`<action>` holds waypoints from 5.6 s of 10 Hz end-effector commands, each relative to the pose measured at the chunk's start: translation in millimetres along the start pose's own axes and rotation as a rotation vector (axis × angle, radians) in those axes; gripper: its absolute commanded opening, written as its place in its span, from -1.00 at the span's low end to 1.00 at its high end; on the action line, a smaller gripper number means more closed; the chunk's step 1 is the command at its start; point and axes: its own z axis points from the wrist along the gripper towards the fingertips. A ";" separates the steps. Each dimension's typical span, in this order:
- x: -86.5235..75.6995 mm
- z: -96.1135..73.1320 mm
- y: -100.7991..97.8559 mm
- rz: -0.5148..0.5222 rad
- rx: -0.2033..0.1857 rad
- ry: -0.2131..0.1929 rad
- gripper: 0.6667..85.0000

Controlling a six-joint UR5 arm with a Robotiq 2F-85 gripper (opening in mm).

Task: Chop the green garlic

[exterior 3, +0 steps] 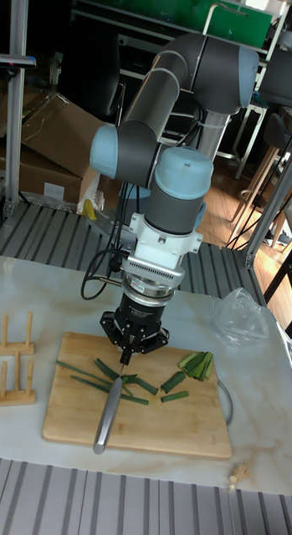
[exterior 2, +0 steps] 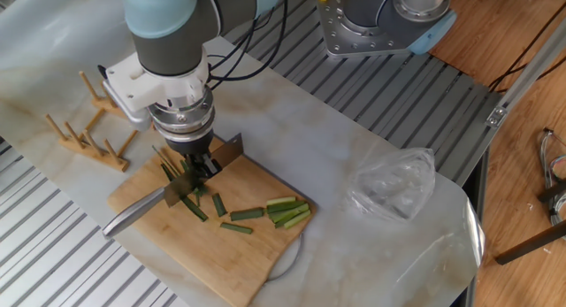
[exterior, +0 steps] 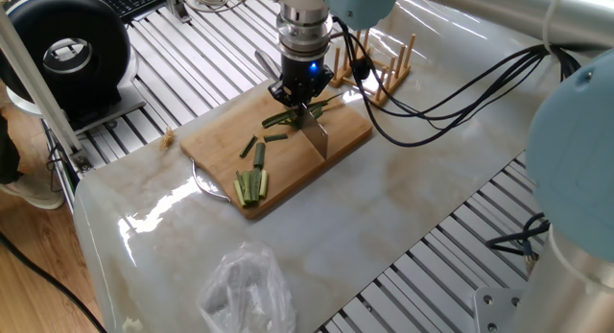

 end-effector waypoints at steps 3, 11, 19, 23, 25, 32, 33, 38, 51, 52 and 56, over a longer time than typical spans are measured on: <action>-2.5 -8.5 4.9 0.014 -0.010 -0.001 -0.98; -18.5 -2.0 2.8 0.004 -0.002 -0.009 -0.98; -29.3 4.2 -2.0 -0.007 -0.002 -0.007 -0.98; -33.7 -13.0 -7.2 -0.026 0.003 0.015 -0.98; -42.1 -4.8 -8.8 -0.025 0.000 0.008 -0.98; -48.8 2.2 -6.9 -0.026 -0.004 -0.005 -0.98; -49.4 -0.8 -8.7 -0.031 -0.004 -0.002 -0.98; -50.2 -1.6 -7.4 -0.030 -0.010 0.004 -0.98; -43.0 4.8 -6.7 -0.024 -0.017 0.002 -0.98; -40.8 6.4 -4.5 -0.019 -0.017 0.001 -0.98; -30.9 -5.0 -5.5 -0.019 -0.009 0.019 -0.98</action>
